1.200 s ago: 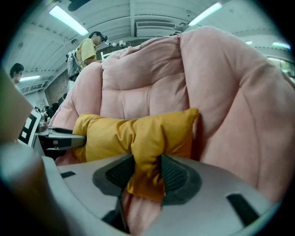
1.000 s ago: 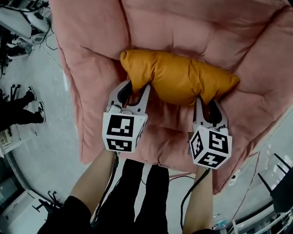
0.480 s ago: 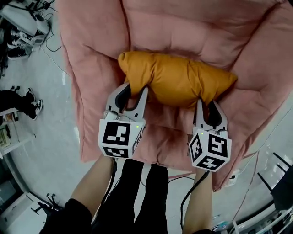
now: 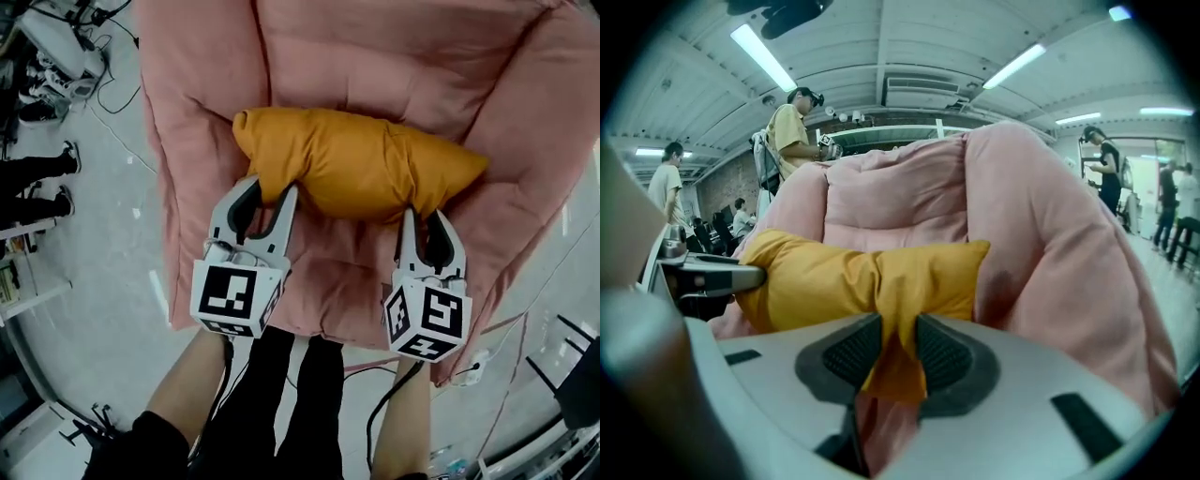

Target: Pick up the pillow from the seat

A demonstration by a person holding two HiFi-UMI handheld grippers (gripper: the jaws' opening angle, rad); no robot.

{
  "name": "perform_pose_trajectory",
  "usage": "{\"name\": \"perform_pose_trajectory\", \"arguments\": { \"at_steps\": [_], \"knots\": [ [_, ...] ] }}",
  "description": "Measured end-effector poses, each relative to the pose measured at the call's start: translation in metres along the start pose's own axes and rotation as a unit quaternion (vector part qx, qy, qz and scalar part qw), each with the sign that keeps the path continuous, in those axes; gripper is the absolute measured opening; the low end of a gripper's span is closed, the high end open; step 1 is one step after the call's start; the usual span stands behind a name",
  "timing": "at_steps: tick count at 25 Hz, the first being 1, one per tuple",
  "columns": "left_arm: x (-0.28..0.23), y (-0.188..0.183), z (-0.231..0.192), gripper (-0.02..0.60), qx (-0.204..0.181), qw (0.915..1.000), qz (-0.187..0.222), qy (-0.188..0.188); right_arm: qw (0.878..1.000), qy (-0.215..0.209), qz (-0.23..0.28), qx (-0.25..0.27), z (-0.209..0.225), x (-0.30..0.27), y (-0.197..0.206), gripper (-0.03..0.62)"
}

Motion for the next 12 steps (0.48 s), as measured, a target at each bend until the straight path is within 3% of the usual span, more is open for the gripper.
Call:
{"name": "perform_pose_trajectory", "arguments": {
  "at_steps": [12],
  "knots": [
    [0.051, -0.065, -0.010, 0.137, 0.000, 0.9996, 0.028, 0.008, 0.999, 0.012, 0.037, 0.007, -0.028, 0.058, -0.058, 0.133]
  ]
}}
Point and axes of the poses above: the fingertips, and each gripper's own axes: x backward along the fingers, z to its right, y out of its underside, the point moved 9 cm from there along x, backward along the fingers, and after that the axes turned 7 degrees about -y, right-handed, at the moved point
